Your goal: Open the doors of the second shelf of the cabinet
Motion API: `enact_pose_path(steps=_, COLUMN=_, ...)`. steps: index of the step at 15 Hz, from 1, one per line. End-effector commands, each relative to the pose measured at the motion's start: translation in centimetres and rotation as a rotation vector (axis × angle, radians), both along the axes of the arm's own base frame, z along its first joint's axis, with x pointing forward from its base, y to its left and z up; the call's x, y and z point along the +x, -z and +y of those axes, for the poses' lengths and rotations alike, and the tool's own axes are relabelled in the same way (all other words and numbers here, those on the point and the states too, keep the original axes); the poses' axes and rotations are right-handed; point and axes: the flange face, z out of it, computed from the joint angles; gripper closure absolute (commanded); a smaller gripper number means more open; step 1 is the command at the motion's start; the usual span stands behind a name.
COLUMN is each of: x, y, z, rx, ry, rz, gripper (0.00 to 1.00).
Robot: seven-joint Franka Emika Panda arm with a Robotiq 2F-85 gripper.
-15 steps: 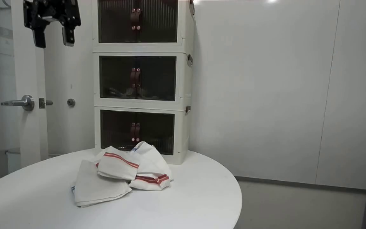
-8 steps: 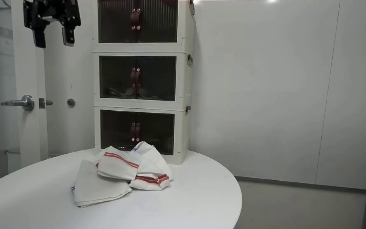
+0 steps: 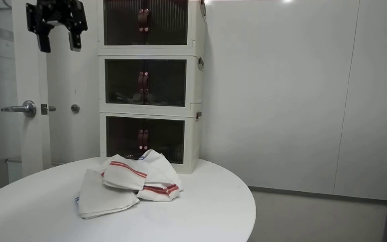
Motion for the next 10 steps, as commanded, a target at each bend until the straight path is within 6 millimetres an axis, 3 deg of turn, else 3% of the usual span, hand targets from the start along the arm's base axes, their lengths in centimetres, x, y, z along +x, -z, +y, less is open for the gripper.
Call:
enact_pose_path(steps=1, x=2.4, y=-0.2, z=1.2, rx=-0.024, ry=-0.065, rz=-0.043, gripper=0.0)
enact_pose_path(steps=5, x=4.3, y=0.3, z=1.5, rx=0.008, ry=-0.109, rz=-0.074, gripper=0.0)
enact_pose_path(steps=10, x=7.0, y=1.3, z=-0.3, rx=0.051, ry=-0.155, rz=-0.07, gripper=0.0)
